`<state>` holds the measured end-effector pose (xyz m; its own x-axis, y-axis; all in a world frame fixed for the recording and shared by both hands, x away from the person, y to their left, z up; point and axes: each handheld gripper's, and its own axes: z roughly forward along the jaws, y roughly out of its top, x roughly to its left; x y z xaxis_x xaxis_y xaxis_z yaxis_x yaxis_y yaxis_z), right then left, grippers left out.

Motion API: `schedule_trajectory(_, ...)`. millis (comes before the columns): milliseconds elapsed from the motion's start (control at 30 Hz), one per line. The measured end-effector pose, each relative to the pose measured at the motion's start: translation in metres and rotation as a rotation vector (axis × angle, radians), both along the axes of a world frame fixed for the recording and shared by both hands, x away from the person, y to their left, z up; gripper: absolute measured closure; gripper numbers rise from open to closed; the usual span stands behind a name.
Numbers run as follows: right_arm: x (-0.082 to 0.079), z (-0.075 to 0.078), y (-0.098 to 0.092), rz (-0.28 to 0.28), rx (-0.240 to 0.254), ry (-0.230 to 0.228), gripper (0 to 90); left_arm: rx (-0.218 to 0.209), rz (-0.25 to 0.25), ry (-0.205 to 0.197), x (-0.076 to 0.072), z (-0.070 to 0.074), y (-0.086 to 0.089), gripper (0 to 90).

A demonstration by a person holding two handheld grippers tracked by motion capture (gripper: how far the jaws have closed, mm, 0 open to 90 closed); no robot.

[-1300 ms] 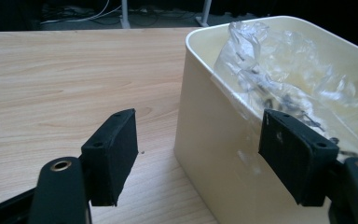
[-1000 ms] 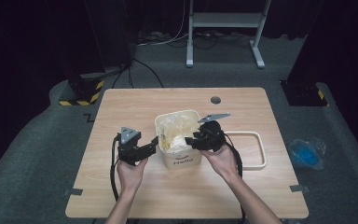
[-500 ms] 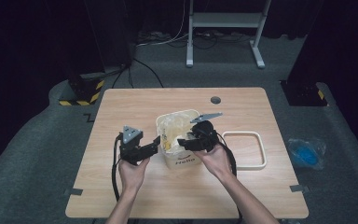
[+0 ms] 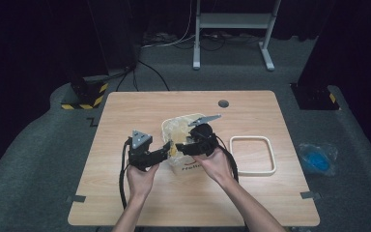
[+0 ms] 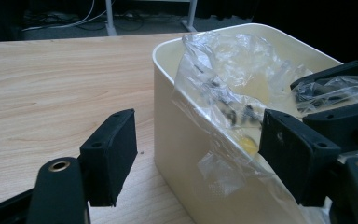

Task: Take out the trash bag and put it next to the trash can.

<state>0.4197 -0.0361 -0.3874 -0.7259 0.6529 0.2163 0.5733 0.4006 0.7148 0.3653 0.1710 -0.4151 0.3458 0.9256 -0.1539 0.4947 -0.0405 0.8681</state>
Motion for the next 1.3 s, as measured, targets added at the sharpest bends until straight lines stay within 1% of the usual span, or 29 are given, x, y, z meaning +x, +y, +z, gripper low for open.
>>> schedule_trajectory(133, 0.000, 0.001, 0.002, 0.000, 0.004, -0.006, 45.2, 0.001, -0.004, 0.003, 0.001, 0.000, -0.003, 27.3)
schedule_trajectory(300, 0.001, 0.003, 0.003, -0.005, 0.014, -0.008, 45.1, 0.016, -0.017, 0.001, 0.001, 0.000, -0.006, 26.9)
schedule_trajectory(367, 0.001, 0.004, 0.003, -0.008, 0.018, -0.001, 45.1, 0.013, -0.018, 0.003, 0.000, -0.001, -0.006, 26.8)
schedule_trajectory(433, 0.002, 0.005, 0.004, -0.007, 0.018, -0.007, 45.1, 0.011, -0.021, 0.003, 0.000, -0.002, -0.006, 26.7)
schedule_trajectory(533, 0.002, 0.005, 0.006, -0.012, 0.022, -0.007, 45.2, 0.024, -0.024, 0.005, -0.001, -0.002, -0.008, 26.8)
schedule_trajectory(667, 0.005, 0.005, 0.008, -0.023, 0.015, -0.004, 45.2, 0.024, -0.021, 0.005, 0.000, -0.003, -0.007, 26.9)
schedule_trajectory(933, 0.007, 0.005, 0.011, -0.038, 0.008, 0.002, 45.2, 0.044, -0.036, -0.006, -0.004, -0.001, -0.007, 26.6)
schedule_trajectory(1100, 0.009, 0.006, 0.011, -0.045, 0.012, 0.002, 45.2, 0.039, -0.046, -0.011, -0.005, -0.001, -0.009, 26.6)
schedule_trajectory(1300, 0.010, 0.005, 0.010, -0.057, 0.014, 0.014, 44.9, 0.032, -0.058, -0.011, -0.006, -0.003, -0.010, 26.2)
